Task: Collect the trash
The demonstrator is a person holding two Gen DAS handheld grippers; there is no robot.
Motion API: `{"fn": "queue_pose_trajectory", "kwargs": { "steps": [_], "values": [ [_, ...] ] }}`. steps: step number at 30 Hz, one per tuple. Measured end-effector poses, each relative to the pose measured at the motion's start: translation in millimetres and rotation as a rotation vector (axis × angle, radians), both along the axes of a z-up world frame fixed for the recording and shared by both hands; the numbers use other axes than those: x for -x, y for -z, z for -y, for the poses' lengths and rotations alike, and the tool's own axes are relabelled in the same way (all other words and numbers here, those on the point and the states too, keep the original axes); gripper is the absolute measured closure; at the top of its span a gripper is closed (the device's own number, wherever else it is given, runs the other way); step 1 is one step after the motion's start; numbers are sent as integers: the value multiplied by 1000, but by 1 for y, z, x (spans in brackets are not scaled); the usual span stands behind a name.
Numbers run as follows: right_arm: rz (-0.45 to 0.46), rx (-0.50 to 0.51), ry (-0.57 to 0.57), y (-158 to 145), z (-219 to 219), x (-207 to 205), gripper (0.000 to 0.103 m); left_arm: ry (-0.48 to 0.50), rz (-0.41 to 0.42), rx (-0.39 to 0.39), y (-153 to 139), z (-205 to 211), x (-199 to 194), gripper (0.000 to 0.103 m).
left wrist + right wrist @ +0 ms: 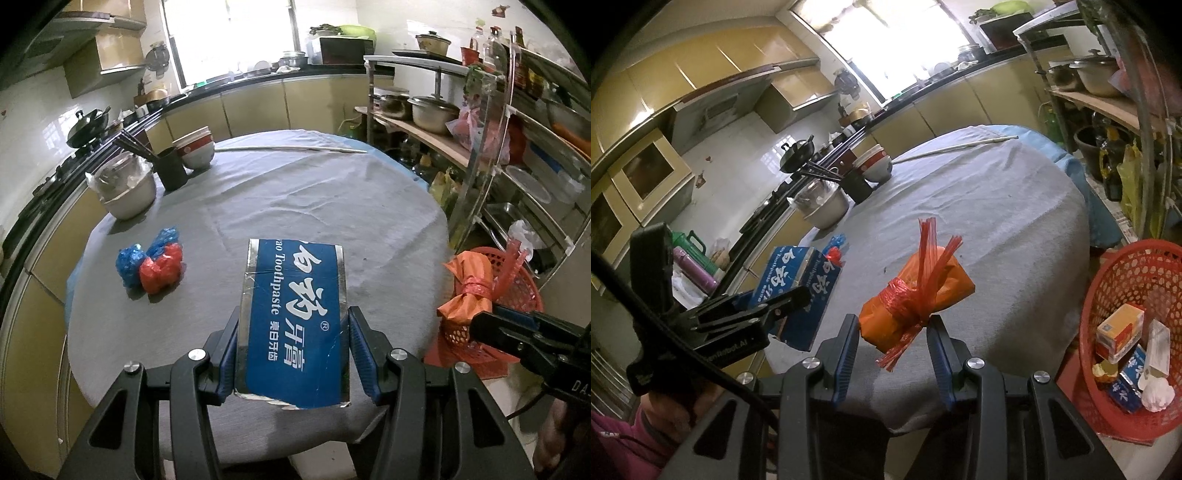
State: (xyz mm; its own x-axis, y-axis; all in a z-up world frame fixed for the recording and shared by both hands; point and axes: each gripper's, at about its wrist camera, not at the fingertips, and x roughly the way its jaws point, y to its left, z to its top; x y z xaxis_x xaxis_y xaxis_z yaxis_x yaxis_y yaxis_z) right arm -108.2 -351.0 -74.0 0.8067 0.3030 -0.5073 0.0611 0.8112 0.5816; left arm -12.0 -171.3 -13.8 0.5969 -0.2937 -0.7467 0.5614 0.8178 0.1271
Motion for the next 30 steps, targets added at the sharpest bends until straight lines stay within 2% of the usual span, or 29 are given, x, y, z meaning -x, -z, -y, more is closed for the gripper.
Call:
{"fn": "queue_pose_trajectory", "kwargs": {
  "steps": [30],
  "values": [
    [10,-34,80,1,21,26,62,82,31,-37,-3,32,19,48]
  ]
}}
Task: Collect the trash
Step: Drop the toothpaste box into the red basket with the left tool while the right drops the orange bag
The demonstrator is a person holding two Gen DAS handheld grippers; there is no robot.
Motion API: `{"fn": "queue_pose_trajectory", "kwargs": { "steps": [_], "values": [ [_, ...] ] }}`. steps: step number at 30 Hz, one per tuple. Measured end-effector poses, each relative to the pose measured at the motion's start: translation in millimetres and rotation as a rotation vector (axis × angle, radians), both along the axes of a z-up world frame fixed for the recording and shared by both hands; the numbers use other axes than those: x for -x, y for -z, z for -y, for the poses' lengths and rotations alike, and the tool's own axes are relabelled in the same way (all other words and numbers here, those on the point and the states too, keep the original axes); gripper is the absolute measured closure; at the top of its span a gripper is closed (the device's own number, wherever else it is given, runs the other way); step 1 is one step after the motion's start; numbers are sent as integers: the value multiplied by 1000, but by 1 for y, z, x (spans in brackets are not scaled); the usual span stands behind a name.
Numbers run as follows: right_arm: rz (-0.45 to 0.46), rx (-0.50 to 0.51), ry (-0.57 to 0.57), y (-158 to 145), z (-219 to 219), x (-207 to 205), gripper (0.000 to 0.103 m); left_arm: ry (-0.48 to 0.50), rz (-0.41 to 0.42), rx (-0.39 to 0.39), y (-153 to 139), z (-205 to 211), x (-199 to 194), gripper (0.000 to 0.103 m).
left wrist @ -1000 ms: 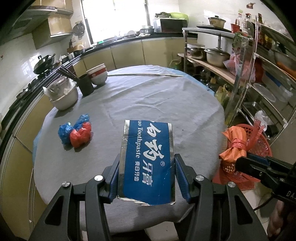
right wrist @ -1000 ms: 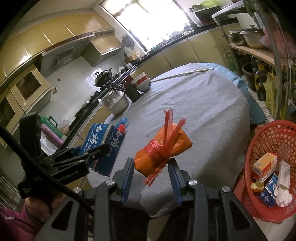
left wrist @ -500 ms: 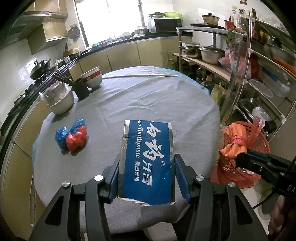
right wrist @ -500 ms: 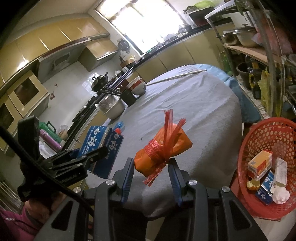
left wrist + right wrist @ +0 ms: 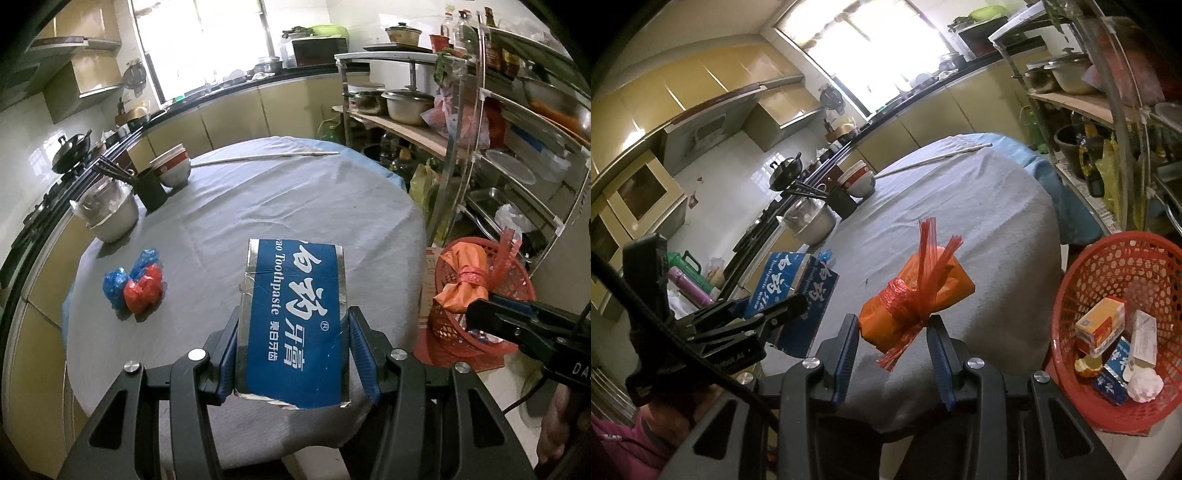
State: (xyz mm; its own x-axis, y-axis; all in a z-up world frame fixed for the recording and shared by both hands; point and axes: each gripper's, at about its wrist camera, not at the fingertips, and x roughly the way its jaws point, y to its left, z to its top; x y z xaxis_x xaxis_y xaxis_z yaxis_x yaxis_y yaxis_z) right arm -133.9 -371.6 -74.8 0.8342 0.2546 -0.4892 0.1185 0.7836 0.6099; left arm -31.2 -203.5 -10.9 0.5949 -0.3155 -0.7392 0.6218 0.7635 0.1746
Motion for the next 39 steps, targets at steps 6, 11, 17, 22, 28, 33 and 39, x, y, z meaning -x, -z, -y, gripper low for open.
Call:
{"fn": "queue_pose_trajectory", "kwargs": {
  "steps": [6,11,17,22,28,33,39],
  "values": [
    [6,-8,16,0,7,6,62,23,10,-10,-1,8,6,48],
    [12,-20,29,1,12,11,62,39,19,-17,-2,15,10,48],
    [23,-29,46,0,19,18,62,64,32,-26,-5,25,17,48],
    [26,-35,67,0,27,26,62,91,41,-34,-7,36,23,48],
    [21,-33,112,4,41,40,62,148,34,-38,-7,55,30,48],
    [6,-56,198,12,71,60,62,247,-36,13,-4,78,31,48],
    [-29,-105,333,28,113,93,62,375,-142,29,9,119,39,48]
  ]
}}
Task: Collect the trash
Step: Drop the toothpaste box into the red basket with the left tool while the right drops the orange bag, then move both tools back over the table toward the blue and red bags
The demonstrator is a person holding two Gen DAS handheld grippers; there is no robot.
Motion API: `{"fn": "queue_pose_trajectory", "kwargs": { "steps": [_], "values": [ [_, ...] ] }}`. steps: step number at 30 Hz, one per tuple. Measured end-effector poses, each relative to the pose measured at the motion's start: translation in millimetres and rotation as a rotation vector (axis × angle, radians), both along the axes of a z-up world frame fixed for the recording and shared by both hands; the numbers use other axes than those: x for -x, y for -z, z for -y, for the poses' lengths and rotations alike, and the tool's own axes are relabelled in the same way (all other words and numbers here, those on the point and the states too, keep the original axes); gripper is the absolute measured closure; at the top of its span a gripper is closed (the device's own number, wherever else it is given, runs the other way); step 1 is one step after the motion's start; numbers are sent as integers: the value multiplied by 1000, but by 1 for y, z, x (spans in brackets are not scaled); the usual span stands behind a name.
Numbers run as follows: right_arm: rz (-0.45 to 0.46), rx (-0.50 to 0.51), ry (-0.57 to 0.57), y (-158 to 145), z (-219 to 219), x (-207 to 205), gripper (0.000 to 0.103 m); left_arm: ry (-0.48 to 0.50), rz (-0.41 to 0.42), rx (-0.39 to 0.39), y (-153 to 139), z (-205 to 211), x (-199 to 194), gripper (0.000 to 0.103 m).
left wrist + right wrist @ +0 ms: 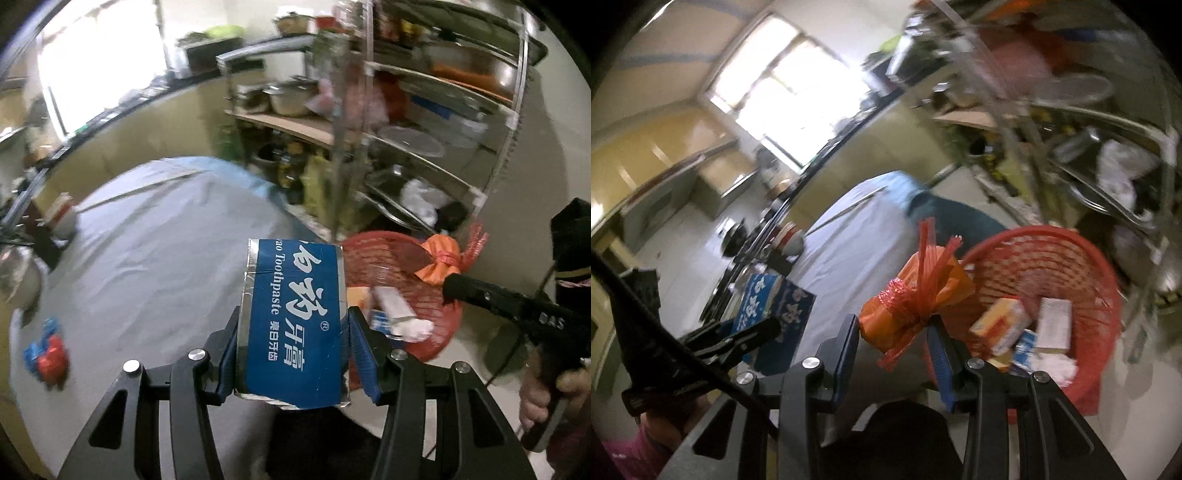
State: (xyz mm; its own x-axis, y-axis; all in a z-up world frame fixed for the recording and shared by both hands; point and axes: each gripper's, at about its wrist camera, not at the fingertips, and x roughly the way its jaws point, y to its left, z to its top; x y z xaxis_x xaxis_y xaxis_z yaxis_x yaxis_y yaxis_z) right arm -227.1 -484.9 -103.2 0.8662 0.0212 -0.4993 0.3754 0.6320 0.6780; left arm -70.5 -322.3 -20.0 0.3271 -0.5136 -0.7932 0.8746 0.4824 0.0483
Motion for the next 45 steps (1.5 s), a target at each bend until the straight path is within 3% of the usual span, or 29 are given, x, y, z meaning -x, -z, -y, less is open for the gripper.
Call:
{"fn": "queue_pose_trajectory", "kwargs": {
  "steps": [11,13,16,19,23,30,40,45],
  "values": [
    [-69,-120,125,37,43,29,60,120,-194,-44,36,66,8,47],
    [-92,-140,132,44,44,30,56,129,-233,-59,42,74,8,47],
    [-121,-192,156,55,49,29,38,134,-296,-66,51,77,5,39],
    [-107,-229,176,58,52,34,37,114,-303,-66,52,67,0,39],
    [-83,-190,184,46,49,38,37,80,-251,-60,45,38,-10,39],
    [-71,-155,94,28,24,8,37,-95,-175,-61,37,-38,-42,37],
    [-79,-105,-120,5,-42,-63,37,-482,-111,-8,28,-191,-95,37],
    [-98,-82,-218,0,-78,-99,37,-676,-116,11,32,-273,-118,37]
  ]
}}
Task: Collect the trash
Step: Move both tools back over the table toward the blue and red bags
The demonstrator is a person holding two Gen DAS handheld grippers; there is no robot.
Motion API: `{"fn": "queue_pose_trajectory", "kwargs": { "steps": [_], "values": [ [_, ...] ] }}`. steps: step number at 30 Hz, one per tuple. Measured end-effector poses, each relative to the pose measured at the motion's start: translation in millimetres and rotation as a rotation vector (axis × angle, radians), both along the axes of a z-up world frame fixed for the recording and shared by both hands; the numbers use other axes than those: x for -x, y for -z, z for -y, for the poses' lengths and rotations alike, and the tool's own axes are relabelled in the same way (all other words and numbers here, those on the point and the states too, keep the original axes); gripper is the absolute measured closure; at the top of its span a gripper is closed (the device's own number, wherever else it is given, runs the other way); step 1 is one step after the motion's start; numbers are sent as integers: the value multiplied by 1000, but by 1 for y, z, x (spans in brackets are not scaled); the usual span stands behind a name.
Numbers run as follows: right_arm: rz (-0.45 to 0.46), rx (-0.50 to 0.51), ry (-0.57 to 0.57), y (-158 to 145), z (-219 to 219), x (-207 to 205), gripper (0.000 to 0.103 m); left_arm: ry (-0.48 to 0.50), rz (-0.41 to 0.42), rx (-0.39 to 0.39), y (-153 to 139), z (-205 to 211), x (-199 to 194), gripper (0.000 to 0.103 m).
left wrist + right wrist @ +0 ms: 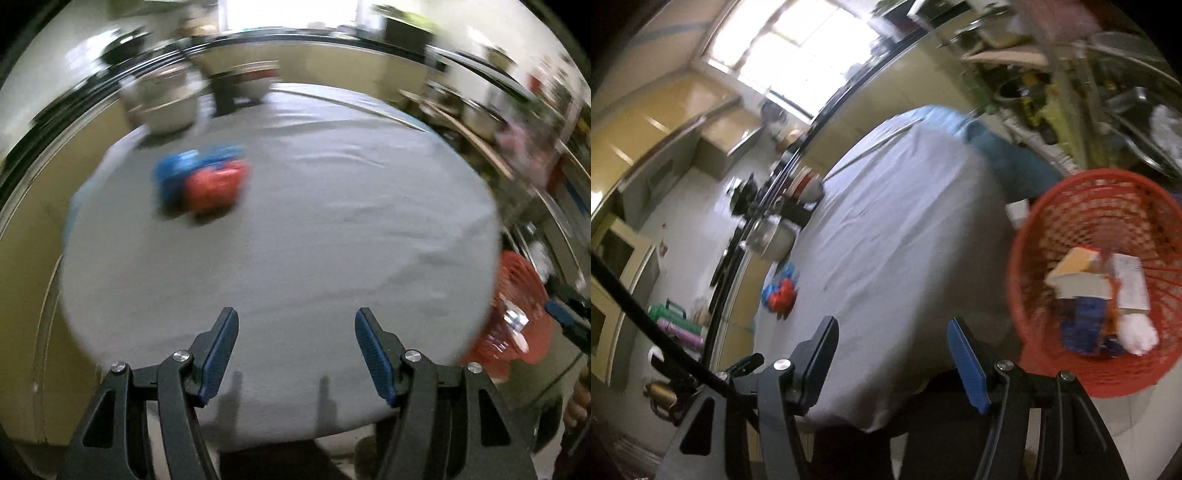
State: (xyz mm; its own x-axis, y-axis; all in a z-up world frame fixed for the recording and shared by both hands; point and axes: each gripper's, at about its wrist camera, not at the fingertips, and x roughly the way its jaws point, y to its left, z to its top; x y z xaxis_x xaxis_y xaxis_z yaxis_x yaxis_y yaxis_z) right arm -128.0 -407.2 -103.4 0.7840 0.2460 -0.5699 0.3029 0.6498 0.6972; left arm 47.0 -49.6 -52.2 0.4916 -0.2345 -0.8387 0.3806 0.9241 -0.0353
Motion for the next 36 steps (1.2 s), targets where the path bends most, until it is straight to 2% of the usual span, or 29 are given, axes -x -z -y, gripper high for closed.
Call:
{"fn": "queue_pose_trajectory", "kwargs": {
  "steps": [4,10,14,20,29,36],
  "values": [
    [-10,24,-89,-4,-33,-26,37,-122,17,6,1,-48,-8,37],
    [-26,53,-190,-7,-75,-50,37,-231,71,-31,0,-86,-12,37],
    [-38,82,-236,-7,-98,-58,37,-260,102,-70,-1,-94,-12,36],
    [-51,142,-294,-14,-122,-75,37,-276,82,-64,3,-90,-10,34],
    [64,297,-384,-57,-177,-116,37,-287,123,-69,-11,-95,-2,34],
    [77,323,-446,-59,-213,-136,37,-303,147,-91,-17,-105,0,33]
  ]
}}
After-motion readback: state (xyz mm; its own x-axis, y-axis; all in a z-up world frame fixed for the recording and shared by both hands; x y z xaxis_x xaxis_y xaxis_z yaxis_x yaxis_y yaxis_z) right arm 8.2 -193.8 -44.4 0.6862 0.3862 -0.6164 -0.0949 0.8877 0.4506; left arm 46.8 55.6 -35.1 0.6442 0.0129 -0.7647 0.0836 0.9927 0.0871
